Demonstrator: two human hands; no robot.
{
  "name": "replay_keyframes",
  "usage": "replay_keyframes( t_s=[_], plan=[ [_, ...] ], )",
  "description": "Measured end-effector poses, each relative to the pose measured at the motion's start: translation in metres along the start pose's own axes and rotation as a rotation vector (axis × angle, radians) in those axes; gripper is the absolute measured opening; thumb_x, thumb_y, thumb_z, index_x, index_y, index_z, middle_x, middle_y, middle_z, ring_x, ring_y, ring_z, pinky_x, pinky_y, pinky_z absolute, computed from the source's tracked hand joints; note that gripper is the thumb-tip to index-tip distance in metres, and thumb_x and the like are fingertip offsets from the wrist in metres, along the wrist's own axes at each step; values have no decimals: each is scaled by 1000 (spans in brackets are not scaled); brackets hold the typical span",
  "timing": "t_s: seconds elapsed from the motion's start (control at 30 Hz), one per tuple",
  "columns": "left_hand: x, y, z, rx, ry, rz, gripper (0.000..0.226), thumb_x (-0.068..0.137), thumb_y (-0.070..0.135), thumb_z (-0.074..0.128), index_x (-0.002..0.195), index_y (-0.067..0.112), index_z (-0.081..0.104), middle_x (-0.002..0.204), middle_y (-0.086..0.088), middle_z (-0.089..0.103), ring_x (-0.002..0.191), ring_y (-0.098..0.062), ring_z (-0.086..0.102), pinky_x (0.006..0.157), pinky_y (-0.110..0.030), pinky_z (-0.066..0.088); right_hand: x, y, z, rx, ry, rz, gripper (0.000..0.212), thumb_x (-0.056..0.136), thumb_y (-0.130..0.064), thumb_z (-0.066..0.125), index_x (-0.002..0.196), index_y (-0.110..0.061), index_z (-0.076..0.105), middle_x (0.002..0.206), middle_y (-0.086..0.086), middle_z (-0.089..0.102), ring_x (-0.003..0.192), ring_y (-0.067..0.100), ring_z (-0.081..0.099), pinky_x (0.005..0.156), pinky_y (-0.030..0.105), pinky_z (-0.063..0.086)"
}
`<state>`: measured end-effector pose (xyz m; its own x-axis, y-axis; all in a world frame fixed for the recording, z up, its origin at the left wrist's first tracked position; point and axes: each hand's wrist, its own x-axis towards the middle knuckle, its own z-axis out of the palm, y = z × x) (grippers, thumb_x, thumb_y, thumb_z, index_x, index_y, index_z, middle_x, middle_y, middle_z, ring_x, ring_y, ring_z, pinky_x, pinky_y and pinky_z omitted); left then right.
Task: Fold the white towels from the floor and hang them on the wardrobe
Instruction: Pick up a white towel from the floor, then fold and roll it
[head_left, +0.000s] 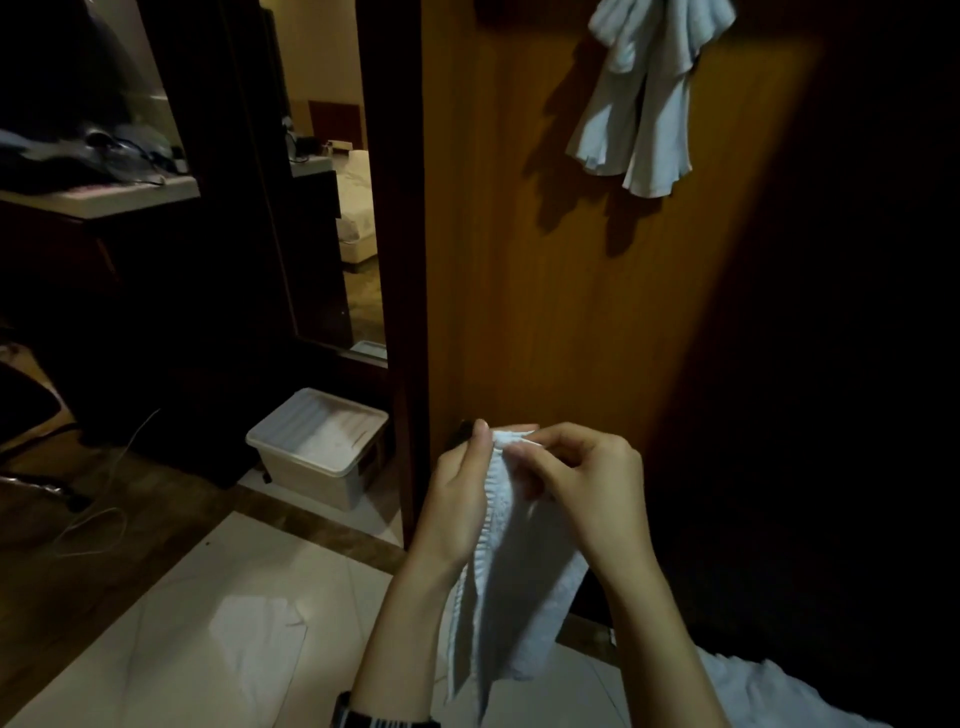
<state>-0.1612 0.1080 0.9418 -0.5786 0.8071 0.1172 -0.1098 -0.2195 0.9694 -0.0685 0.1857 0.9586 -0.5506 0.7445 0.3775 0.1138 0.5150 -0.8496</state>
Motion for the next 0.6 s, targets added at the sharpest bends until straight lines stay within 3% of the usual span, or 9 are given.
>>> replay_keyframes(
  t_s=[0.07,0.27,0.5,0.6],
  plan=[
    [-1,1,4,-26,-13,-20,47,102,32,24,103,16,69,96,-3,74,95,-13,69,74,-17,51,-1,1,-4,12,9,19,3,80,-20,75,81,-18,77,75,-11,72,72,0,67,63,13,50],
    [-4,-2,15,90,21,37,25,99,19,45,101,22,70,101,1,73,101,-13,67,89,-28,53,-9,8,-3,-36,81,0,8,84,-17,71,88,-18,78,76,-10,72,72,-3,66,65,14,53],
    [0,-2,20,233,-36,78,29,100,24,41,109,17,68,102,1,71,101,-9,65,90,-25,52,-6,14,-12,17,92,36,7,83,-22,72,87,-20,78,70,-10,72,64,5,67,57,23,54],
    [1,-3,22,273,-49,112,32,100,26,39,105,14,68,98,-1,71,97,-8,65,84,-19,51,-6,13,-15,30,95,19,8,82,-25,72,86,-22,78,75,-12,72,72,3,68,62,24,55]
  ],
)
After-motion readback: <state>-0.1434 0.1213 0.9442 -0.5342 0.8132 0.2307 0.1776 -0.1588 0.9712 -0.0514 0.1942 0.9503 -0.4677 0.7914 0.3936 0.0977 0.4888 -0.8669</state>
